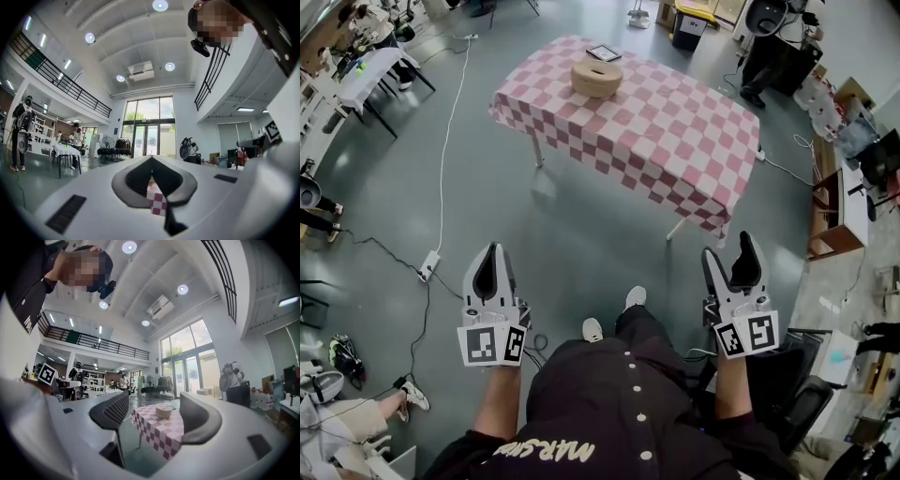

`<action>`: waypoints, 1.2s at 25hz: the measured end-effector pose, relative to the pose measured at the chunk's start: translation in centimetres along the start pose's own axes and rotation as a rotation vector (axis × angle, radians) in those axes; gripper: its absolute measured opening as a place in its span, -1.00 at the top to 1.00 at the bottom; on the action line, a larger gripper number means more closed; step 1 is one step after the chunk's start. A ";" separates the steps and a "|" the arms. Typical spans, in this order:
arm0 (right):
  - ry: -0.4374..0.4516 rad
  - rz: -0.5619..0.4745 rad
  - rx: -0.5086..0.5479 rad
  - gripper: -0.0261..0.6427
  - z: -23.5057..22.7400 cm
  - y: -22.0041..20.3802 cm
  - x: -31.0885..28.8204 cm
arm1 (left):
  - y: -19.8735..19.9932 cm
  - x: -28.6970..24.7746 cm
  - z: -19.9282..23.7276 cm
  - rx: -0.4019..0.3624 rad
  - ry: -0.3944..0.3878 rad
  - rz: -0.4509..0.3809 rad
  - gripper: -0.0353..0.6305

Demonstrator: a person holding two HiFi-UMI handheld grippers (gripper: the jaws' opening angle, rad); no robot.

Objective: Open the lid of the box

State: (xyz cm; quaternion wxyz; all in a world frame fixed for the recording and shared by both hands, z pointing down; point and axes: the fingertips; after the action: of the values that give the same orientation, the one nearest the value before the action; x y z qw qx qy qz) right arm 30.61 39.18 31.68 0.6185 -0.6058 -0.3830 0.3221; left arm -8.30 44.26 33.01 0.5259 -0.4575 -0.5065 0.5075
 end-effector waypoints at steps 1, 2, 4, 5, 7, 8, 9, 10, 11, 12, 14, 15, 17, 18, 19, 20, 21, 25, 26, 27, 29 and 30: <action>-0.003 0.001 -0.003 -0.05 -0.5 -0.2 -0.3 | -0.2 -0.5 -0.2 0.000 0.000 0.002 0.86; -0.004 0.001 -0.006 -0.05 -0.9 -0.5 -0.6 | -0.4 -1.0 -0.4 0.000 0.002 0.004 0.86; -0.004 0.000 -0.011 -0.05 -2.0 -0.8 -1.5 | -0.8 -2.1 -0.7 0.002 0.008 0.006 0.86; -0.001 -0.002 -0.014 -0.05 -2.6 -0.8 -2.0 | -0.8 -2.7 -1.0 0.002 0.012 0.006 0.86; 0.010 -0.004 -0.014 -0.05 -3.7 -0.7 -3.3 | -0.8 -4.1 -1.5 0.004 0.017 0.004 0.86; 0.015 -0.005 -0.012 -0.05 -4.3 -0.6 -4.0 | -0.7 -4.9 -1.8 0.004 0.018 0.003 0.86; 0.018 -0.007 -0.010 -0.05 -4.9 -0.5 -4.7 | -0.6 -5.7 -2.2 0.004 0.019 0.000 0.86; 0.021 -0.008 -0.009 -0.05 -5.5 -0.4 -5.3 | -0.5 -6.5 -2.5 0.003 0.019 -0.004 0.86; 0.025 -0.009 -0.007 -0.05 -6.1 -0.4 -6.0 | -0.4 -7.2 -2.7 0.002 0.021 -0.008 0.86; 0.030 -0.008 -0.006 -0.05 -6.7 -0.4 -6.6 | -0.3 -7.9 -2.9 0.001 0.023 -0.011 0.86; 0.038 -0.002 -0.005 -0.05 -7.8 -0.6 -7.7 | -0.3 -9.3 -3.2 0.001 0.031 -0.012 0.86; 0.041 0.001 -0.006 -0.05 -8.4 -0.6 -8.2 | -0.4 -10.0 -3.4 0.001 0.035 -0.012 0.86; 0.046 0.004 -0.008 -0.05 -9.5 -0.7 -9.3 | -0.5 -11.3 -3.8 0.001 0.041 -0.010 0.86; 0.049 0.005 -0.007 -0.05 -10.1 -0.8 -9.8 | -0.6 -12.0 -4.1 0.001 0.043 -0.009 0.86; 0.054 0.005 -0.006 -0.04 -10.6 -0.9 -10.4 | -0.8 -12.7 -4.3 0.002 0.044 -0.008 0.86; 0.058 0.005 -0.005 -0.03 -11.1 -1.0 -10.9 | -0.9 -13.3 -4.5 0.002 0.045 -0.007 0.86; 0.062 0.004 -0.004 -0.03 -11.6 -1.0 -11.4 | -1.0 -13.9 -4.8 0.001 0.047 -0.007 0.86; 0.080 -0.001 -0.003 -0.03 -13.2 -1.0 -13.3 | -1.0 -15.8 -5.3 -0.004 0.062 -0.011 0.86; 0.084 -0.002 -0.002 -0.03 -13.7 -1.0 -13.7 | -1.0 -16.2 -5.4 -0.005 0.069 -0.013 0.86; 0.089 -0.003 -0.002 -0.03 -14.1 -1.0 -14.2 | -0.9 -16.6 -5.6 -0.006 0.075 -0.015 0.86; 0.099 -0.006 -0.004 -0.04 -15.0 -1.0 -15.1 | -0.9 -17.5 -5.9 -0.009 0.085 -0.019 0.86; 0.105 -0.007 -0.006 -0.04 -15.4 -1.1 -15.6 | -0.9 -17.9 -6.1 -0.011 0.090 -0.020 0.86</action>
State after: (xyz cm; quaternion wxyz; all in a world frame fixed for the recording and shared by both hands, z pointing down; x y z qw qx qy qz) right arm 36.06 17.97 31.85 0.6371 -0.6222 -0.3533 0.2867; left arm -1.66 26.56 32.30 0.5509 -0.4775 -0.4895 0.4784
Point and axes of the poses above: the fingertips, and each gripper's own axes: x backward along the fingers, z to its left, y out of its top, and after that the axes turned 2 degrees about y, right-handed
